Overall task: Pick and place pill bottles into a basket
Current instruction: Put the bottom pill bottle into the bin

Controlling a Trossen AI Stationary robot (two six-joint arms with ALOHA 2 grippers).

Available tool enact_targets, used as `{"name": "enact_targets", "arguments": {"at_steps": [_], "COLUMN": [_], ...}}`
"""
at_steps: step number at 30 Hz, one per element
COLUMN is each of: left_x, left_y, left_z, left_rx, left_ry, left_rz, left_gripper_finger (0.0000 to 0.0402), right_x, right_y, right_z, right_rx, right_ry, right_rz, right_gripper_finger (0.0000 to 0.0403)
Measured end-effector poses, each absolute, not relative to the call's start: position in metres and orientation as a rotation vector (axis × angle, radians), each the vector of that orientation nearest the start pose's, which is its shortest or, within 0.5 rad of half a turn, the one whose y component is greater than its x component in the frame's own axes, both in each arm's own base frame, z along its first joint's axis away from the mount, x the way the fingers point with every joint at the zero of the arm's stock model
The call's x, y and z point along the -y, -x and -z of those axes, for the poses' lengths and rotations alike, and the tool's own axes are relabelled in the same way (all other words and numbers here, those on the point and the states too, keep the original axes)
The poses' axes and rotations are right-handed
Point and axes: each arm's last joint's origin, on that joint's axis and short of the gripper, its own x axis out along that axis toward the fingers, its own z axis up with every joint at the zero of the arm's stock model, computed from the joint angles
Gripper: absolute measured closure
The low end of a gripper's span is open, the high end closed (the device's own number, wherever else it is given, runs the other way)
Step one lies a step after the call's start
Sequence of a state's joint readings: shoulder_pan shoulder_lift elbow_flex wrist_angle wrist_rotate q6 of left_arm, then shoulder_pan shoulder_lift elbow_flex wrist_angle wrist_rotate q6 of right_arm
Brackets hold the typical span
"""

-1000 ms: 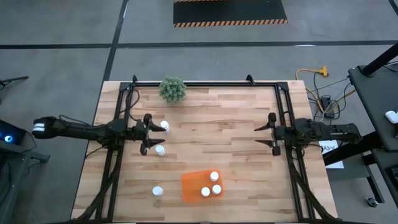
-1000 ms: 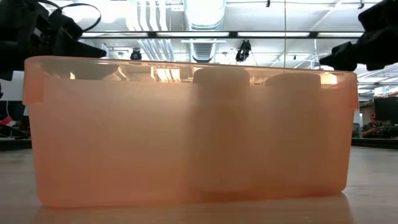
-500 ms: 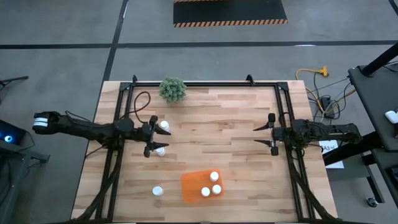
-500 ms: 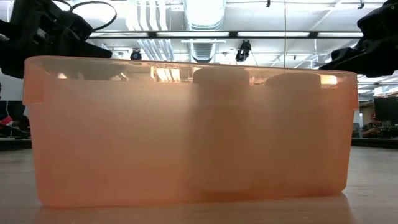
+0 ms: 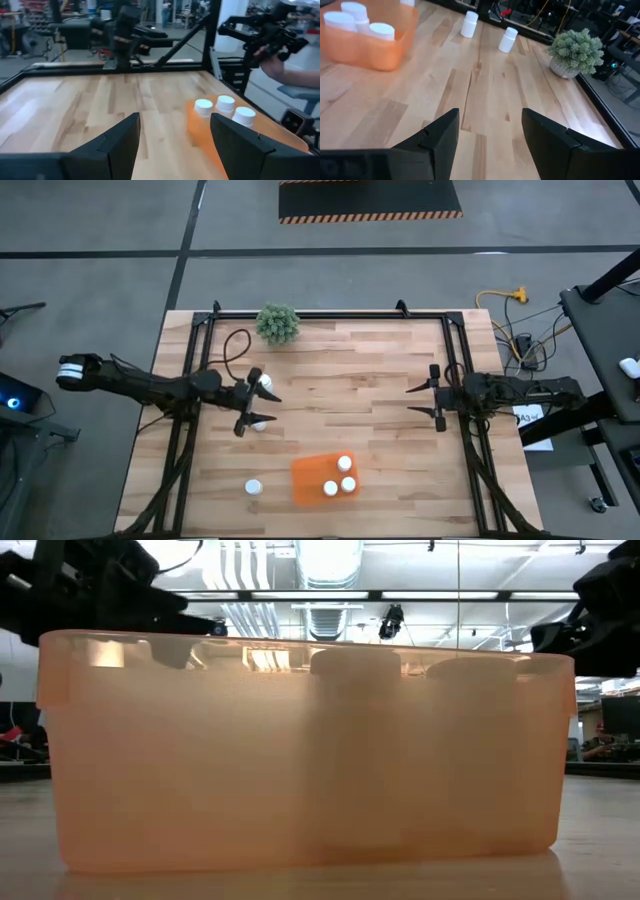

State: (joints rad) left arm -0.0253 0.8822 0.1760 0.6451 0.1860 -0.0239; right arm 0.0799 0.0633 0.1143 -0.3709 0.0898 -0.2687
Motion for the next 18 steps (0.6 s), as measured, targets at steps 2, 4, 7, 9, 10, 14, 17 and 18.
{"name": "enact_targets", "arguments": {"at_steps": [2,4,7,9,10,14,17,18], "left_x": [0.013,0.016,0.021,0.026,0.028,0.039,0.049,0.053], "left_y": [-0.178,-0.182,-0.189,-0.194,-0.197,-0.206,-0.21,-0.211], "left_z": [-0.191,-0.195,-0.201,-0.204,-0.206,-0.22,-0.229,-0.231], "left_rx": [-0.065,-0.068,-0.075,-0.11,-0.129,-0.151,-0.13,-0.123], "left_ry": [0.016,0.015,0.012,-0.003,-0.007,-0.031,-0.079,-0.092], "left_rz": [0.228,0.242,0.267,0.29,0.301,0.346,0.393,0.406], "left_gripper_finger": [0.0177,0.0177,0.0177,0.0177,0.0177,0.0177,0.0177,0.0177], "right_x": [-0.005,-0.005,-0.005,-0.005,-0.005,-0.005,-0.005,-0.005], "right_y": [-0.09,-0.091,-0.091,-0.092,-0.092,-0.091,-0.092,-0.092], "right_z": [-0.161,-0.161,-0.16,-0.16,-0.16,-0.16,-0.16,-0.16], "right_rx": [-0.329,-0.338,-0.346,-0.349,-0.349,-0.348,-0.347,-0.346], "right_ry": [0.293,0.292,0.293,0.292,0.292,0.29,0.288,0.282], "right_rz": [-0.034,-0.036,-0.037,-0.037,-0.037,-0.036,-0.036,-0.035], "right_gripper_finger": [0.0197,0.0197,0.0197,0.0197,0.0197,0.0197,0.0197,0.0197]}}
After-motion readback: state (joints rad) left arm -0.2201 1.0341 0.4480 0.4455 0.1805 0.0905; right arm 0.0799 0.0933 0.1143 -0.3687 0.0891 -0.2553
